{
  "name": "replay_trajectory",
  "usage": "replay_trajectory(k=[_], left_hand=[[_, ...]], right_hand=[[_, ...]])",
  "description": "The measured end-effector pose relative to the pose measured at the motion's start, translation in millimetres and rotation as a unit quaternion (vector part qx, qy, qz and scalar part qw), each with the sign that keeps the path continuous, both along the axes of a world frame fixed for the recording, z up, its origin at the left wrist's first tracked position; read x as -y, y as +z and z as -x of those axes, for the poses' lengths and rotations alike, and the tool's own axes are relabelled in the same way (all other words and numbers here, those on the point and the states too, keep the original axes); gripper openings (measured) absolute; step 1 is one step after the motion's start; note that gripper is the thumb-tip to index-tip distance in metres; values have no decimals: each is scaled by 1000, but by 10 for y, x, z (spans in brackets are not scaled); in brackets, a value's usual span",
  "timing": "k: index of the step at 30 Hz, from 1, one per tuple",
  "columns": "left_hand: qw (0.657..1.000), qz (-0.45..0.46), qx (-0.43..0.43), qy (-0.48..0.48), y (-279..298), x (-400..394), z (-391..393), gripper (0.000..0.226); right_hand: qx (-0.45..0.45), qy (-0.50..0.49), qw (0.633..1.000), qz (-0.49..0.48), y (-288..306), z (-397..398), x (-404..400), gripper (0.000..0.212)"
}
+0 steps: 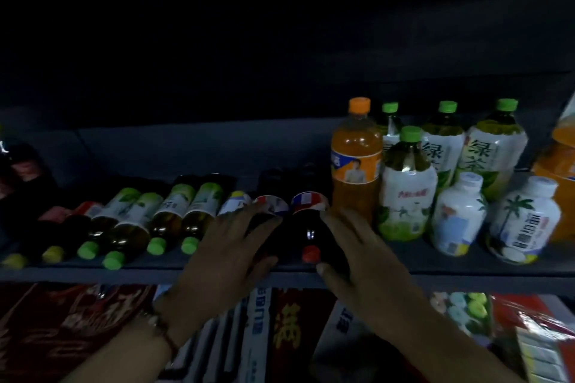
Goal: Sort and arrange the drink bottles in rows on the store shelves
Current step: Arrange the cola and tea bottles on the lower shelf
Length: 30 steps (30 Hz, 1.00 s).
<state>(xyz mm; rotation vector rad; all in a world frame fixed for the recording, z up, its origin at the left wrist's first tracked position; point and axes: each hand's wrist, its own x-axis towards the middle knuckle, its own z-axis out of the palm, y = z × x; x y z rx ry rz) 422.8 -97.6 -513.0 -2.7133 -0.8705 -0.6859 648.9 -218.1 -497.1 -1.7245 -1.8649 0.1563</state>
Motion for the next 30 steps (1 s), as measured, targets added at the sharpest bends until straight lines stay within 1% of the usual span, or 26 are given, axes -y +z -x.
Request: replay_trajectory(k=[2,4,5,8,10,12,16,17,19,20,22,26,30], left_hand=[[999,-5,-39,-3,-199,-79,224,63],[999,-2,-48,-6,-359,-141,307,68],[999,0,-38,-4,-438,-160,309,67],[1000,11,20,1,-593,-180,224,59],[999,-10,32,-17,-641,-237,163,53],[999,-14,27,-36,-659,-280,142,48],[998,9,21,-58,-596,-332,135,42],[998,7,19,-60,-559,-335,139,45],[998,25,8,-59,-487,-317,157,63],[997,43,7,-57,-464,-284,175,68],[995,71,18,-60,-450,-193,228,67],[994,83,36,-55,-405,-45,269,66],[992,93,63,-52,-304,143,304,65]], right_hand=[[-26,-2,999,43,-179,200,-80,75],[-48,-29,997,58,-308,344,-182,69],[-47,-46,997,48,-369,405,-231,61],[-28,-77,996,-27,-522,529,-343,27],[-53,-90,994,-43,-588,572,-375,16],[-83,-97,990,-63,-628,580,-408,18],[-88,-118,985,-90,-652,507,-496,23],[-86,-125,985,-86,-646,493,-507,25],[-84,-137,984,-74,-607,503,-498,29],[-83,-140,984,-75,-578,522,-470,31],[-89,-140,982,-88,-498,555,-364,34],[-119,-132,979,-102,-149,590,-73,37],[-129,-129,978,-100,452,573,-11,34]])
